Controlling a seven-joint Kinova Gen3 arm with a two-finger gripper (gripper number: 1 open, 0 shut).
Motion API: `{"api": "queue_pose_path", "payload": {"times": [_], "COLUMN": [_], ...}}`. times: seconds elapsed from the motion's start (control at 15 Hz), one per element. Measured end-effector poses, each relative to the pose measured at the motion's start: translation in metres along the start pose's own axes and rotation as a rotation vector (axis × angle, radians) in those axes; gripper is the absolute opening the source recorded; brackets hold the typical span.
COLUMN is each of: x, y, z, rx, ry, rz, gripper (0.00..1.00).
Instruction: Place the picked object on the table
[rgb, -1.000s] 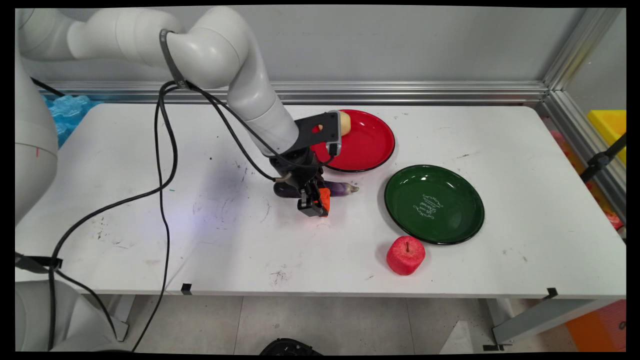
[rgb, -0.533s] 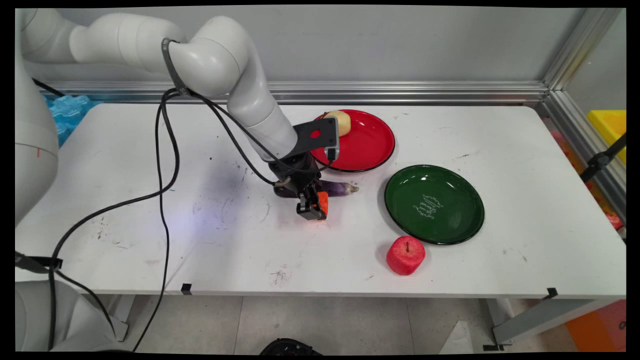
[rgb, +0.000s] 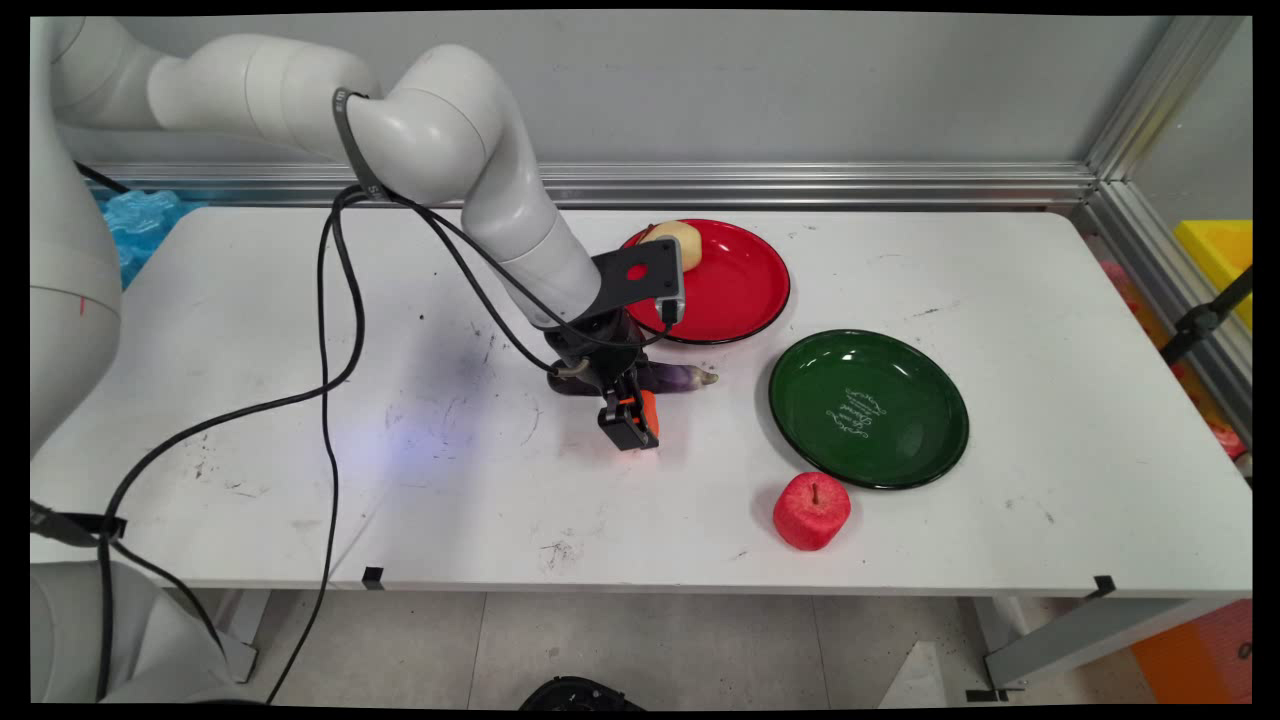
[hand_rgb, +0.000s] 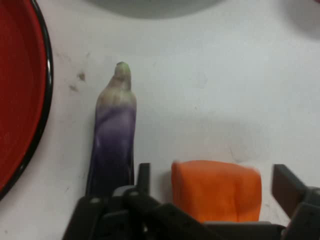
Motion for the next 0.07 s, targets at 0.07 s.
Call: {"api": "queue_pose_path", "payload": {"times": [0.07], "x": [0.0012], "y": [-0.0004], "z": [0.0005], "rx": [0.002], "ry": [0.003], "rz": [-0.002], "gripper": [1.00]}}
